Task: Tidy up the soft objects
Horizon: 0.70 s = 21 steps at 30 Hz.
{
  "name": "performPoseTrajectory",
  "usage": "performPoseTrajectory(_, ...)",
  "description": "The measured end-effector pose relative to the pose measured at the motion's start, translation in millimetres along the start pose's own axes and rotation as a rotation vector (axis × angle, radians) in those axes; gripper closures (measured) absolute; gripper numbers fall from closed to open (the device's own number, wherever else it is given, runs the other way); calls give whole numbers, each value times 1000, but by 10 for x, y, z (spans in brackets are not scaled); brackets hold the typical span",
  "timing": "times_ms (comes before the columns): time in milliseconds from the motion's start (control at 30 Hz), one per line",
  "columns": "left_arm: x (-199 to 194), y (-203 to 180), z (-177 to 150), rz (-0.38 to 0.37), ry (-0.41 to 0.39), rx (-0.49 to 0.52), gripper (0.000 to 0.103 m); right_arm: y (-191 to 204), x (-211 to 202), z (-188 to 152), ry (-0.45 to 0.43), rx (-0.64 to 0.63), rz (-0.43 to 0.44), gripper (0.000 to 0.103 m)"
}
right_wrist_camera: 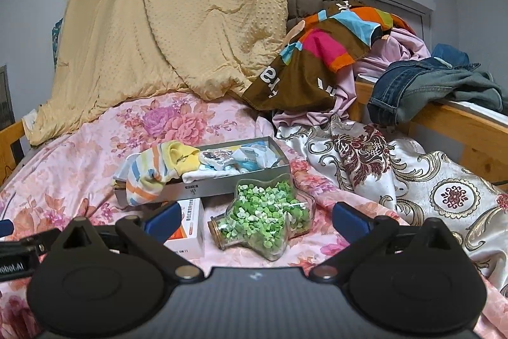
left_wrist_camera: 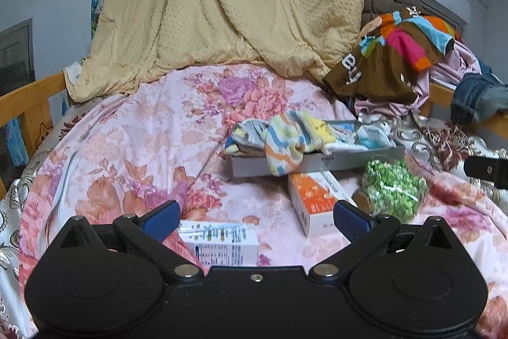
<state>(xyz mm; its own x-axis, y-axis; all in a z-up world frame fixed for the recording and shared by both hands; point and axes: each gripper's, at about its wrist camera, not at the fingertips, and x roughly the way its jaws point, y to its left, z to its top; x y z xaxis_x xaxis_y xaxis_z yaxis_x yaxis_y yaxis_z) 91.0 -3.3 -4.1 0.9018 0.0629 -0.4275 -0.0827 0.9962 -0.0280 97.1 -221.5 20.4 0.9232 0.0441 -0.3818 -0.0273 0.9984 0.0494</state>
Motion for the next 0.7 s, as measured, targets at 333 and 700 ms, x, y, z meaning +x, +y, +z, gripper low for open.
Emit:
performPoseTrajectory(333,-4,40,-104,-3,17,-38,1,71,-7,-79,26,-45,-16,0)
performPoseTrajectory(700,6,121,-156,22,39,-87,1,133,2,-139,45,-82,-13,0)
